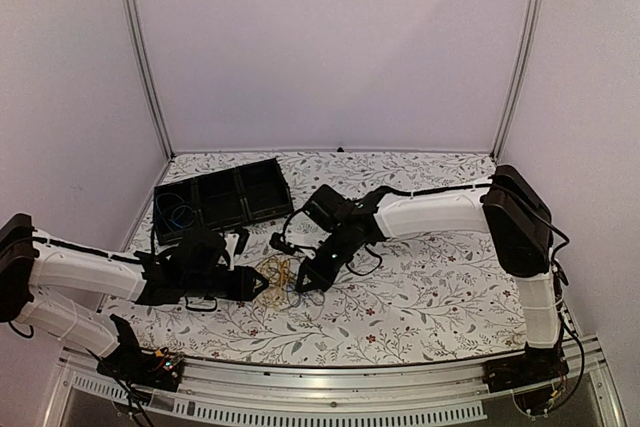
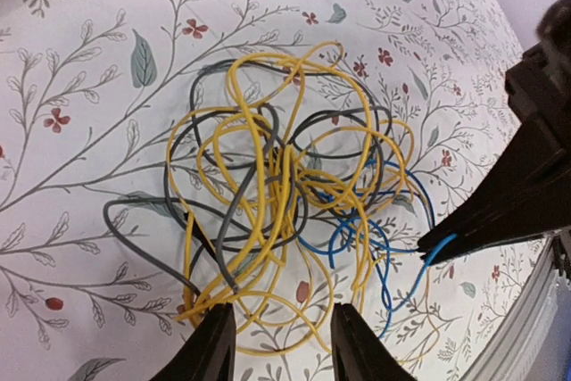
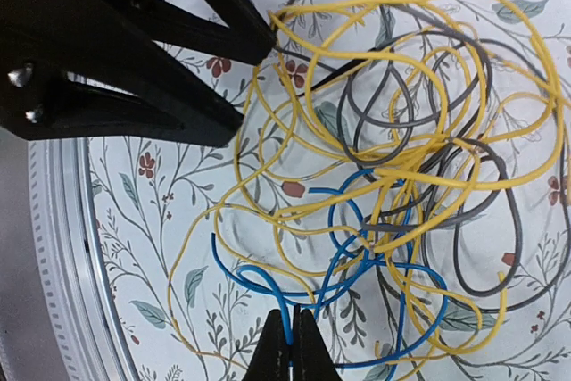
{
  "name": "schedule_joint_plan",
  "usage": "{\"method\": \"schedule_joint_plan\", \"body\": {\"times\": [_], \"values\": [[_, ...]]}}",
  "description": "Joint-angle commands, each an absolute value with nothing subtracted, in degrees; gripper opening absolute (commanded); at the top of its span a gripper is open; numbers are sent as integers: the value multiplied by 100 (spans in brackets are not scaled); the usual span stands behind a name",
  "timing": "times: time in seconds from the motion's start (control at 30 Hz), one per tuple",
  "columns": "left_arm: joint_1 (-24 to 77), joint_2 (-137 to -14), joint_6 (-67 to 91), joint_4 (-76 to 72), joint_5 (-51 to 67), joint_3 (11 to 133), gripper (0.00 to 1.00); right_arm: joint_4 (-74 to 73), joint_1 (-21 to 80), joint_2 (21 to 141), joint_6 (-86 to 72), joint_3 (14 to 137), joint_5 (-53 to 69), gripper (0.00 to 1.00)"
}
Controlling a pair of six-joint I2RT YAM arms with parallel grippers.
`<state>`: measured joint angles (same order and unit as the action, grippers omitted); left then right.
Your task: Untangle the cables
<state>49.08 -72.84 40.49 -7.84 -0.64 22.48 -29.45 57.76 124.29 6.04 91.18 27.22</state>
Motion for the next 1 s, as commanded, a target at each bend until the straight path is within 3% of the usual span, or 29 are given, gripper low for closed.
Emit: {"method": "schedule_joint_plan", "body": {"times": [0.0,0.23,0.5,0.83,0.97], "values": [[4900,-7359,3858,-1164,-44,2217,36,-2885,5810,11822,761,9128,2617,0],[5554,-6640,2989,-2184,-403,1969,45,-3179,5810,11577,848,9515,2789,0],[5747,-5794,2405,-2953,-945,1577,47,-3368,5796,11388,1015,10133,2762,0],[5692,-7696,2288,-3846,-2068,2283,39,-3432,5717,11054,1002,10530,3370,0],[5491,-8911,2482,-4144,-1797,2799,37,-3442,5559,10857,1005,10733,3859,0]]}}
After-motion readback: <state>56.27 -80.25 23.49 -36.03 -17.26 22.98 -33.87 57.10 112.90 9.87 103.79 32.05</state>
